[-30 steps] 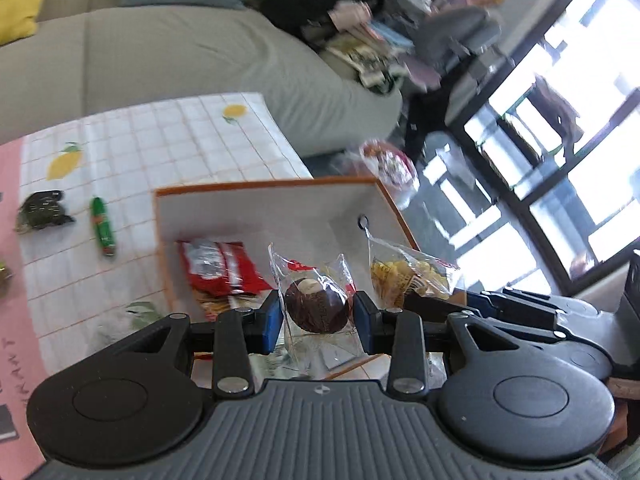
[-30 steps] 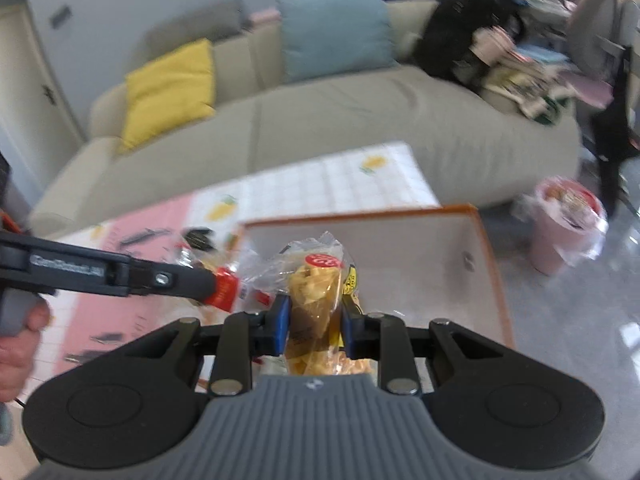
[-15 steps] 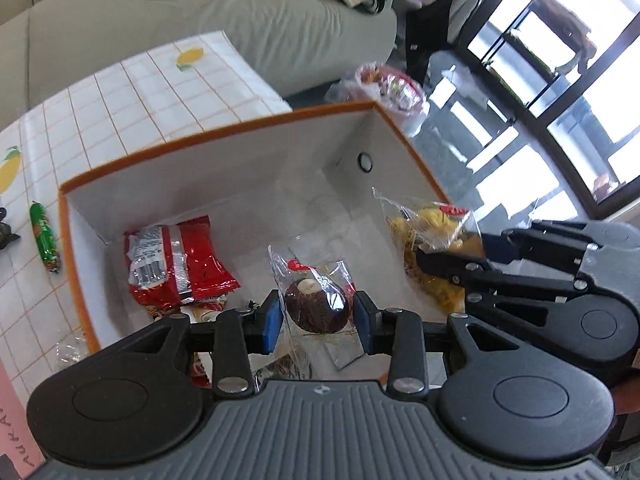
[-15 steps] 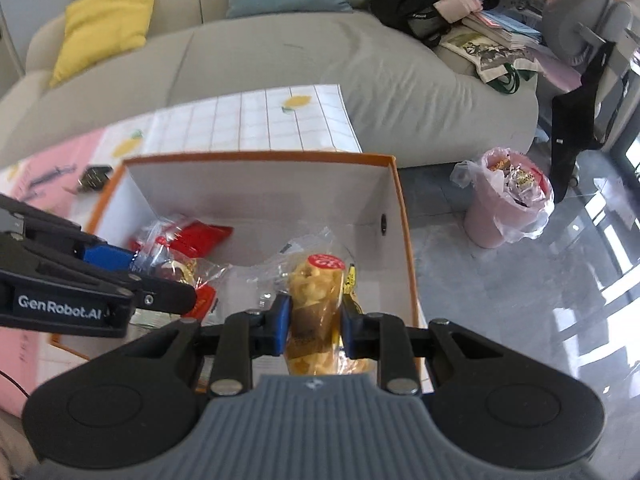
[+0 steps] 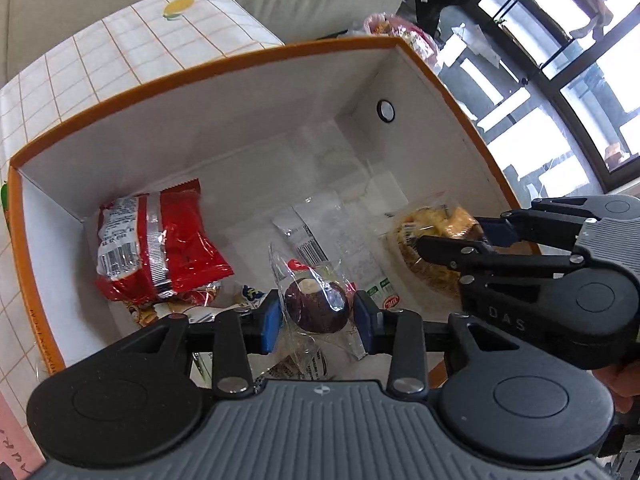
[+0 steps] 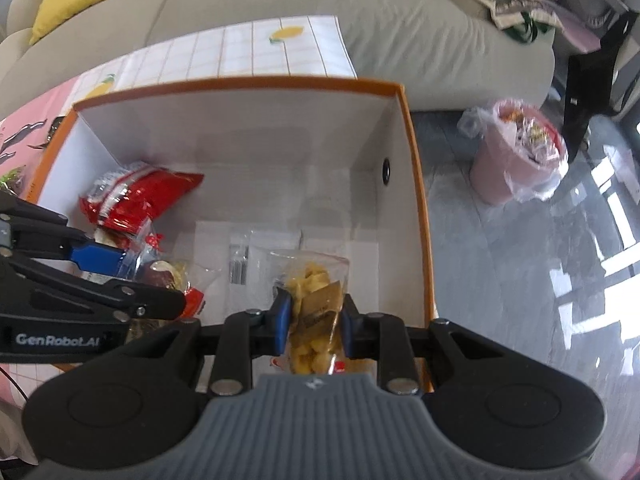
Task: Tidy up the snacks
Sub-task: 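Open the right tool to drop the cracker bag while the left tool drops the candy packet, then withdraw both tools from the box back toward the table snacks, then grasp the clear packet of white balls with the right tool while the left tool grasps the green-labelled snack bag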
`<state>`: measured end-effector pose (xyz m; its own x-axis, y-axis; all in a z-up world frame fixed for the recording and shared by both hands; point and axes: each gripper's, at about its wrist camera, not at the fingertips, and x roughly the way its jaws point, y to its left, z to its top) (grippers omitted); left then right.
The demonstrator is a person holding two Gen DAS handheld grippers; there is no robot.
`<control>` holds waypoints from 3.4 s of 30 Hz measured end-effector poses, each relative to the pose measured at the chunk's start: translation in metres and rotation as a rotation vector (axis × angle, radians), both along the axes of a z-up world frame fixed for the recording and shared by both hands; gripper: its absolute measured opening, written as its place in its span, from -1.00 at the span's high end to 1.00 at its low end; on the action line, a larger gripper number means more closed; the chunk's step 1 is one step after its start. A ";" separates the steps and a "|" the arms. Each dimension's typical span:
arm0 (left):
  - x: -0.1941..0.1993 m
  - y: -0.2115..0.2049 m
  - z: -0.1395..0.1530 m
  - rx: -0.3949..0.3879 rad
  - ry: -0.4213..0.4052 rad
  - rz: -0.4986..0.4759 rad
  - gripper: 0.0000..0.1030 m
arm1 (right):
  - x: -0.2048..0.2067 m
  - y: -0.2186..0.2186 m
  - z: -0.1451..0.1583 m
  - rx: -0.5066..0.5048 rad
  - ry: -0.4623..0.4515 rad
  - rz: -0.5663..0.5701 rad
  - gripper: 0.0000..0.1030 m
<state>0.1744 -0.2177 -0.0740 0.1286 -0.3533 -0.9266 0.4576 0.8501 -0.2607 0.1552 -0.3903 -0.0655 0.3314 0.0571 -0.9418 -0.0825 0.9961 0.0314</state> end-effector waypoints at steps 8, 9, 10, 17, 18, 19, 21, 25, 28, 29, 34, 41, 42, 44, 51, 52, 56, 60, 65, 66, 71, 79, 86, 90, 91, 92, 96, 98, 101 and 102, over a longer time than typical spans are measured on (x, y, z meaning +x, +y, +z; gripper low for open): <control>-0.001 0.002 0.005 0.024 -0.013 0.010 -0.17 | 0.000 -0.003 0.003 0.022 0.009 -0.030 0.44; -0.001 0.003 0.007 0.026 -0.015 0.012 -0.19 | 0.000 -0.003 0.003 0.019 0.007 -0.031 0.42; -0.002 0.004 0.008 0.029 -0.019 0.013 -0.22 | 0.000 -0.003 0.004 0.017 0.006 -0.032 0.41; -0.014 0.014 0.034 0.025 -0.062 0.011 -0.41 | -0.008 -0.003 0.024 0.010 -0.036 -0.064 -0.10; -0.016 0.017 0.039 0.023 -0.073 0.013 -0.42 | -0.010 -0.004 0.029 0.011 -0.053 -0.073 -0.22; -0.019 0.019 0.045 0.023 -0.085 0.015 -0.43 | -0.013 -0.004 0.035 0.013 -0.071 -0.083 -0.27; -0.026 0.026 0.057 0.024 -0.114 0.021 -0.43 | -0.020 -0.003 0.047 0.024 -0.114 -0.108 -0.43; -0.045 0.043 0.083 0.008 -0.197 0.041 -0.43 | -0.038 0.005 0.068 0.071 -0.203 -0.153 -0.44; -0.060 0.063 0.099 -0.014 -0.266 0.078 -0.43 | -0.054 0.017 0.079 0.123 -0.282 -0.174 -0.44; -0.066 0.070 0.103 -0.022 -0.285 0.091 -0.43 | -0.060 0.024 0.082 0.138 -0.308 -0.179 -0.44; -0.087 0.106 0.118 -0.039 -0.380 0.159 -0.42 | -0.084 0.056 0.091 0.182 -0.413 -0.192 -0.44; -0.112 0.156 0.123 -0.009 -0.454 0.239 -0.41 | -0.117 0.114 0.097 0.202 -0.513 -0.158 -0.44; -0.116 0.163 0.121 -0.006 -0.457 0.251 -0.41 | -0.121 0.125 0.097 0.193 -0.528 -0.143 -0.44; -0.122 0.178 0.114 -0.002 -0.453 0.269 -0.38 | -0.127 0.141 0.095 0.177 -0.542 -0.105 -0.44; -0.134 0.228 0.088 0.017 -0.403 0.308 -0.31 | -0.154 0.194 0.081 0.151 -0.559 0.017 -0.24; -0.135 0.233 0.085 0.018 -0.397 0.303 -0.31 | -0.157 0.200 0.079 0.150 -0.560 0.041 -0.23; -0.136 0.250 0.071 0.035 -0.361 0.285 -0.28 | -0.160 0.227 0.071 0.131 -0.540 0.131 -0.08; -0.131 0.263 0.062 0.076 -0.346 0.266 -0.28 | -0.155 0.253 0.062 0.146 -0.510 0.178 -0.07; -0.115 0.286 0.052 0.139 -0.360 0.296 -0.27 | -0.131 0.281 0.047 0.144 -0.458 0.146 -0.07; -0.112 0.292 0.049 0.146 -0.365 0.306 -0.28 | -0.122 0.285 0.041 0.151 -0.433 0.120 -0.09; -0.091 0.312 0.036 0.177 -0.380 0.319 -0.32 | -0.085 0.298 0.011 0.166 -0.320 -0.026 -0.35; -0.055 0.324 0.012 0.200 -0.382 0.296 -0.32 | -0.054 0.311 -0.033 0.144 -0.204 -0.194 -0.61; -0.029 0.331 -0.007 0.199 -0.390 0.285 -0.35 | -0.028 0.315 -0.062 0.116 -0.118 -0.286 -0.61; -0.016 0.335 -0.018 0.202 -0.390 0.278 -0.35 | -0.018 0.322 -0.072 0.126 -0.120 -0.238 -0.54; -0.012 0.337 -0.021 0.204 -0.386 0.279 -0.35 | -0.016 0.325 -0.072 0.125 -0.135 -0.210 -0.53; -0.009 0.338 -0.023 0.204 -0.384 0.282 -0.35 | -0.013 0.328 -0.073 0.126 -0.143 -0.176 -0.47; 0.004 0.345 -0.029 0.193 -0.378 0.295 -0.36 | -0.002 0.341 -0.075 0.146 -0.175 -0.039 -0.43; 0.009 0.347 -0.031 0.180 -0.372 0.296 -0.36 | 0.002 0.347 -0.075 0.156 -0.192 0.025 -0.43; 0.017 0.349 -0.034 0.171 -0.367 0.295 -0.37 | 0.007 0.352 -0.076 0.174 -0.211 0.106 -0.43; 0.020 0.349 -0.036 0.170 -0.367 0.297 -0.38 | 0.007 0.353 -0.075 0.168 -0.212 0.116 -0.41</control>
<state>0.1941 0.1313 -0.1097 0.5291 -0.1002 -0.8426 0.2253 0.9739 0.0257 0.1625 -0.0375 -0.1407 0.5023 0.2553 -0.8261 -0.2182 0.9619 0.1646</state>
